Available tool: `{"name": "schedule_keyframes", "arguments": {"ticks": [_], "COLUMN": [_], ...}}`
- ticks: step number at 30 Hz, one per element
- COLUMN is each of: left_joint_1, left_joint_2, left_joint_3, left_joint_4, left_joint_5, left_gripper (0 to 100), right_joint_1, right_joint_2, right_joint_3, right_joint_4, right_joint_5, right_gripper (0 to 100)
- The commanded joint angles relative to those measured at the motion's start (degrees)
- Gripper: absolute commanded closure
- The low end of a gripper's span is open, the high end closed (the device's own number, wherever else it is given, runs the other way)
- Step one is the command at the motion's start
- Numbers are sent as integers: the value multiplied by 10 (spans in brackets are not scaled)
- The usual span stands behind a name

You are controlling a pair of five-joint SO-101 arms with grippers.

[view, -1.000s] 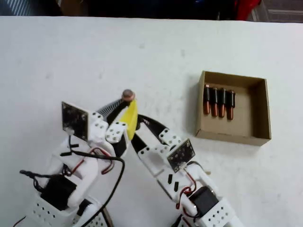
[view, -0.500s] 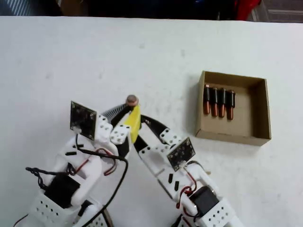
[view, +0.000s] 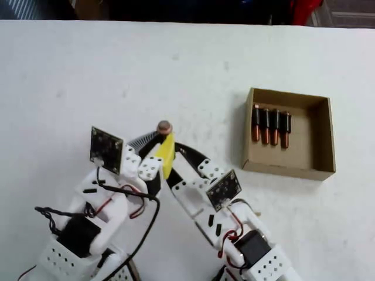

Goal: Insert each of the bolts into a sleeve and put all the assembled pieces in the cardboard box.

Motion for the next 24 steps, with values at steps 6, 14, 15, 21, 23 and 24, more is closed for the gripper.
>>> {"name": "schedule_keyframes", "arguments": {"ticks": [6,14,15,21,23,24], "left_joint_1": [0,-5,-5,-5,-5,-5], "left_joint_2": [0,0,0,0,0,0], "left_joint_3": [-4,-1,-1,-4,-4,-4], "left_joint_4": [1,2,2,-3,-3,-3], "left_joint_5": [-9,-9,-9,-9,-9,-9], "left_gripper": [914,755,753,752,752,751], "right_joint_1": [-3,-3,-3,-3,-3,-3], "right_joint_2": [-7,-7,-7,-7,-7,-7], "right_joint_3": [4,4,4,4,4,4], "right_joint_4": [1,1,1,1,1,1], "right_joint_5": [1,1,1,1,1,1], "right_gripper": [981,981,981,981,981,981]}}
